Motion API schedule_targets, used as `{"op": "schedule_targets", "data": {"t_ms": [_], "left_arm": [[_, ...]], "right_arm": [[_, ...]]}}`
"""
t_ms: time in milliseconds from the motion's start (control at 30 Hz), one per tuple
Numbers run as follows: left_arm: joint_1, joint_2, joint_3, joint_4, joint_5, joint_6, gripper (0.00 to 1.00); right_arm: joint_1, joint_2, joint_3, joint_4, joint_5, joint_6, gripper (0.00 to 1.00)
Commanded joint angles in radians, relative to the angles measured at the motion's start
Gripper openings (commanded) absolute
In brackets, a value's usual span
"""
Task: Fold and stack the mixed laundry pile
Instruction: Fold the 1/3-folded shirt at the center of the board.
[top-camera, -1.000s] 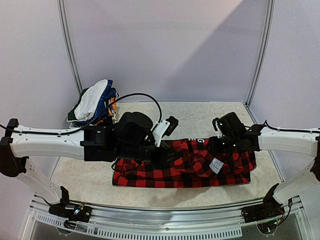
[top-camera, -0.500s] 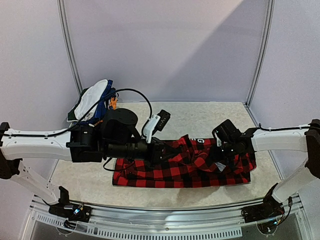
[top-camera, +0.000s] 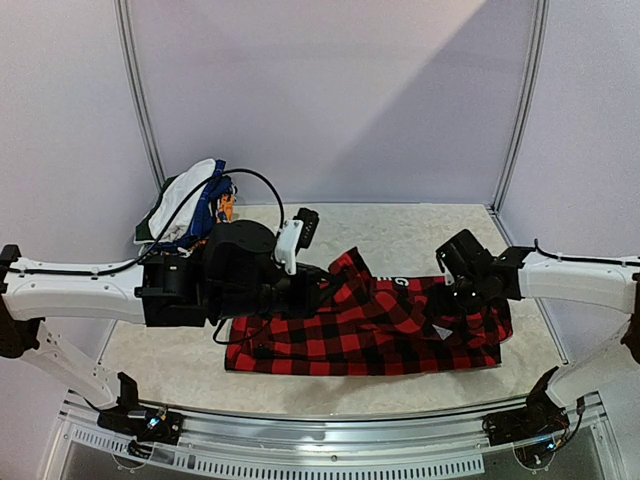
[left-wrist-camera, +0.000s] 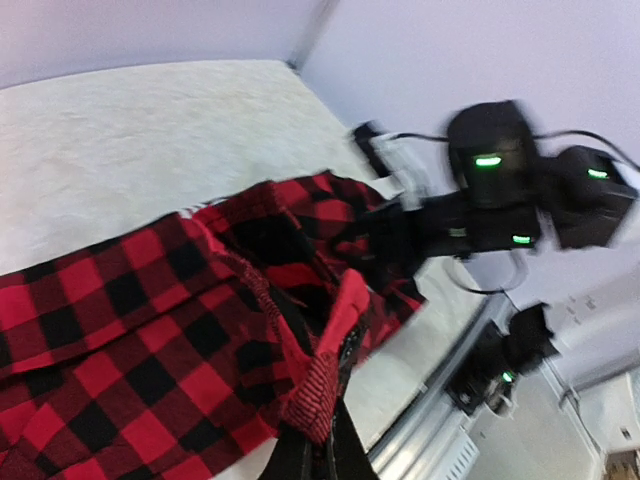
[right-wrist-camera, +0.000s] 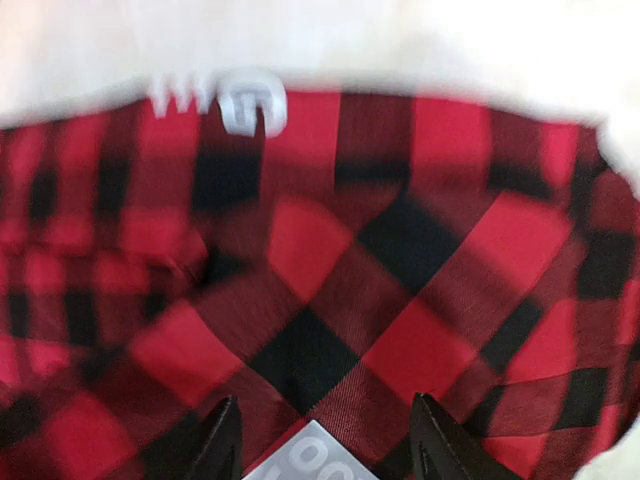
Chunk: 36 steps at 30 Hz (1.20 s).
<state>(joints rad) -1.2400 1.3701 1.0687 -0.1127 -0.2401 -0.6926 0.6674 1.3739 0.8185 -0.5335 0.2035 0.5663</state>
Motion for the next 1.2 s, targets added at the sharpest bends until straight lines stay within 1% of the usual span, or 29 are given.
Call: {"op": "schedule_targets", "data": {"t_ms": [0, 100, 267, 367, 400, 467, 733, 933, 1100, 1167], "left_arm": [[0.044, 0.025, -0.052, -0.021, -0.228, -0.104, 0.00], [0.101, 0.040, -0.094, 0.010, -0.241, -0.151, 0.00], [0.207, 0.056, -0.177, 0.060, -0.264, -0.255, 0.00], [0.263, 0.070, -0.213, 0.095, -0.272, -0.291, 0.00], [0.276, 0.079, -0.220, 0.136, -0.270, -0.296, 0.00], [0.294, 0.109, -0.221, 0.161, -0.261, -0.299, 0.00], [0.304, 0.201, -0.230, 0.209, -0.255, -0.291, 0.00], [0.304, 0.203, -0.257, 0.164, -0.311, -0.312, 0.00], [0.302, 0.167, -0.273, 0.060, -0.333, -0.362, 0.00], [0.301, 0.160, -0.291, 0.045, -0.332, -0.377, 0.11]], "right_arm": [[-0.010, -0.104, 0.106, -0.080, 0.170, 0.014, 0.62], [-0.011, -0.145, 0.129, -0.092, 0.209, 0.019, 0.63], [-0.013, -0.190, 0.121, -0.076, 0.204, 0.023, 0.63], [-0.012, -0.198, 0.107, -0.062, 0.195, 0.023, 0.63], [-0.012, -0.198, 0.102, -0.058, 0.192, 0.022, 0.63], [-0.013, -0.194, 0.096, -0.046, 0.184, 0.021, 0.63], [-0.013, -0.157, 0.094, -0.021, 0.158, 0.007, 0.63], [-0.011, -0.130, 0.093, -0.006, 0.139, -0.001, 0.63], [-0.012, -0.117, 0.090, 0.008, 0.129, -0.003, 0.63], [-0.011, -0.110, 0.090, 0.010, 0.125, -0.003, 0.63]]}}
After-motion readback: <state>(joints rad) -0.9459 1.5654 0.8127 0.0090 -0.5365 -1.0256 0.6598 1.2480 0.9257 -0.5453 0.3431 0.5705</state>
